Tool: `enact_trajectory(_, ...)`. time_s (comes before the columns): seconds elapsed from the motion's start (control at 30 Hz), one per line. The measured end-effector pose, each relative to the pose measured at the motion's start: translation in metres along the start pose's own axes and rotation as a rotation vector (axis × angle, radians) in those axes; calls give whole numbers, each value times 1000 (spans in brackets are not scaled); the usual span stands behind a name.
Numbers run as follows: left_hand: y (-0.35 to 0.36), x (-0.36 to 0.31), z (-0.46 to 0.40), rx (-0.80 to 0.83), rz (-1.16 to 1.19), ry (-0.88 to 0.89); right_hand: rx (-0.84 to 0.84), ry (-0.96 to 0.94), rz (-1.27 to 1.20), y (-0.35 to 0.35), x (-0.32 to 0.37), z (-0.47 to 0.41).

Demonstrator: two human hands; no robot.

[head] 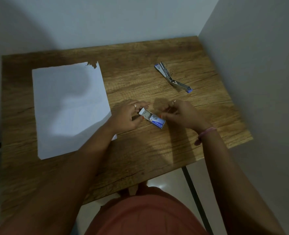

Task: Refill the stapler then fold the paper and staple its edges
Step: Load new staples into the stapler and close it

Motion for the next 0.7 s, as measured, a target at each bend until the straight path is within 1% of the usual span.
enact_trajectory(0.03, 0, 0, 0, 2, 10, -1, 30, 24, 13, 4, -3, 5)
enact_trajectory(0.1, 2, 1, 0, 11, 44, -14, 79, 40, 114, 15, -7, 11)
enact_trajectory(0.13, 3, 2, -1, 18, 68, -31, 78, 40, 160, 20, -6, 12)
enact_trajectory(0.17, 4, 4, -1, 23, 92, -55, 59, 36, 170, 23, -5, 13)
enact_trajectory(0.37, 3, 16, -2, -31, 158, -179, -62, 5, 27, 24, 0, 12)
enact_trajectory(0.57, 5, 15, -6, 31, 199, -232, -184, -8, -26, 30, 13, 0)
enact_trajectory(0.7, 3, 6, -8, 34, 85, -207, -219, 0, -13, 39, 20, -6)
Point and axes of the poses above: each hand's wrist, its own z-axis away from the middle knuckle, its own y-axis out of the palm, x = y × z, the point moved 9 cm from there along -z, towards the middle knuckle
